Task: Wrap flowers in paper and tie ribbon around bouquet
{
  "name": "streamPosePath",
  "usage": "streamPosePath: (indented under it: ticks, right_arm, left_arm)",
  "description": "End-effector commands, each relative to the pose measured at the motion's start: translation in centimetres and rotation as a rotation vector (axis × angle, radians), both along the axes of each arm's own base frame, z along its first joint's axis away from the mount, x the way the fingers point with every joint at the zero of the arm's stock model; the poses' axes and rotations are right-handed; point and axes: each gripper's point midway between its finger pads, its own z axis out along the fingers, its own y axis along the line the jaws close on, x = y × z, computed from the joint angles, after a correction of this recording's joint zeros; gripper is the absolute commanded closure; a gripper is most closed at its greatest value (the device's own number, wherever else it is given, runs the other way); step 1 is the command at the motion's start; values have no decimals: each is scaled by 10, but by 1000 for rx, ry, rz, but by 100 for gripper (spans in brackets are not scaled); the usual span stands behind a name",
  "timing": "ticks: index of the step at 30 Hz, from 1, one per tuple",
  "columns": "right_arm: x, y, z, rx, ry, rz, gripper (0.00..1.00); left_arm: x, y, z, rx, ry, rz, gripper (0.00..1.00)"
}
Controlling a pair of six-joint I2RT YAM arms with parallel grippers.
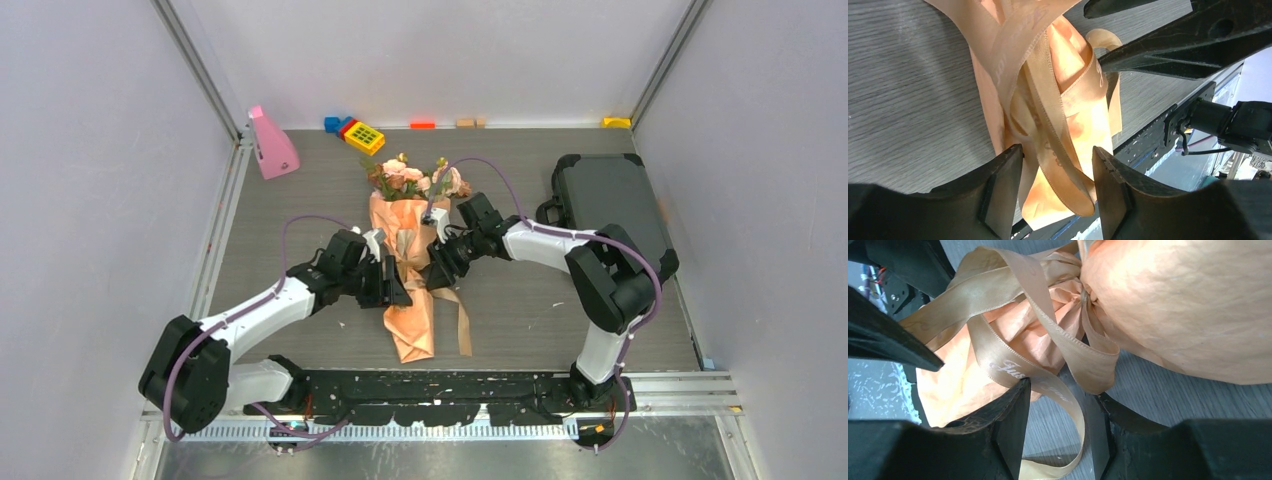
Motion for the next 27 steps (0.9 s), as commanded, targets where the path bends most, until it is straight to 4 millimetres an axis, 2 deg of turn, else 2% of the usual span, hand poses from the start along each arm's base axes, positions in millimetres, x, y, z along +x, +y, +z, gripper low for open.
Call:
streamPosePath:
  ticks: [1,10,14,19,22,27]
  right_arm:
    - [-3,15,13,107,-8,84,50]
    - [-24,4,-1,85,55,120,51]
    - [-24,0,-8,64,41,105,49]
    - [-19,4,-12,64,47,95,49]
    - [-18,6,-8,82,41,92,58]
    - [-25,11,10,159,30,115,85]
  left_arm:
    - [4,-8,9,-44,-32,-35,47]
    - [4,-7,3,-31,-15,-26,56]
    - [1,-4,0,-14,-3,-30,58]
    - [-1,-3,-1,-6,4,-34,61]
    - [-1,-2,-1,-4,2,-31,61]
    - [-1,-1,-2,0,5,-29,63]
